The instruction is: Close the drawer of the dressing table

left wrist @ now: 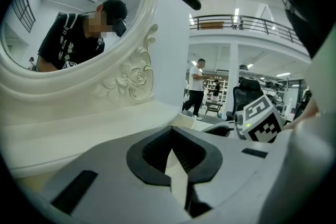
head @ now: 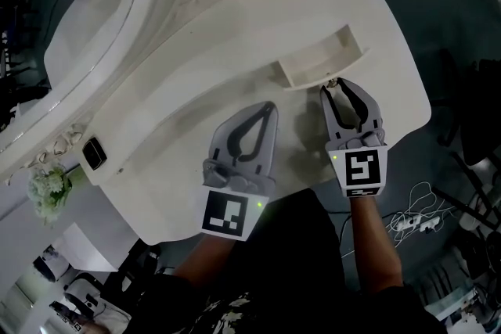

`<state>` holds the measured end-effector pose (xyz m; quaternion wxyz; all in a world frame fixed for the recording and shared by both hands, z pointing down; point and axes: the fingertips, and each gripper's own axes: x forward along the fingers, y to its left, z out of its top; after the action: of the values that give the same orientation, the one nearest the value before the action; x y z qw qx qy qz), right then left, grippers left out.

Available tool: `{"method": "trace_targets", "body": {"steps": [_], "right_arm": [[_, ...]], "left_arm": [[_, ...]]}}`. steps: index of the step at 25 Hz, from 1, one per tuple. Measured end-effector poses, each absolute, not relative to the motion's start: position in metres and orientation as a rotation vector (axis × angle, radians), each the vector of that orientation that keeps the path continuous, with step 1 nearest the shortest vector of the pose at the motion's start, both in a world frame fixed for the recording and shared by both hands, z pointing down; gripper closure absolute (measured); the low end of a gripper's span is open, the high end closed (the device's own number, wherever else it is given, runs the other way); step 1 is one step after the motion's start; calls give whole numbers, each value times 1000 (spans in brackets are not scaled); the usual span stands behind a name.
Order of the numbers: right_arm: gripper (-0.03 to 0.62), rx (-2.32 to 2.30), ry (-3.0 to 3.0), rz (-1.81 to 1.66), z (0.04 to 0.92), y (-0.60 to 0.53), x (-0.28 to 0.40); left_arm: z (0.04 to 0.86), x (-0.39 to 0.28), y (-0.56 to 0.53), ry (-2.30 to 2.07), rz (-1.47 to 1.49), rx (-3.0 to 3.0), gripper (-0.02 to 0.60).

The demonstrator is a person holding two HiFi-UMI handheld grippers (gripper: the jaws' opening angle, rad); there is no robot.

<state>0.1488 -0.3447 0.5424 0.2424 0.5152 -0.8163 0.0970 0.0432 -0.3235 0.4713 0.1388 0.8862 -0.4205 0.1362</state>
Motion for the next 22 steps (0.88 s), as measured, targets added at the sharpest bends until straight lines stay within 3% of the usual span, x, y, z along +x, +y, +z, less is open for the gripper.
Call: {"method": "trace_targets", "body": {"steps": [22], "right_arm": [[505, 1454, -2209, 262, 539, -367, 151]], "left_arm": [[487, 35, -337, -1207, 396, 2523, 580]]}}
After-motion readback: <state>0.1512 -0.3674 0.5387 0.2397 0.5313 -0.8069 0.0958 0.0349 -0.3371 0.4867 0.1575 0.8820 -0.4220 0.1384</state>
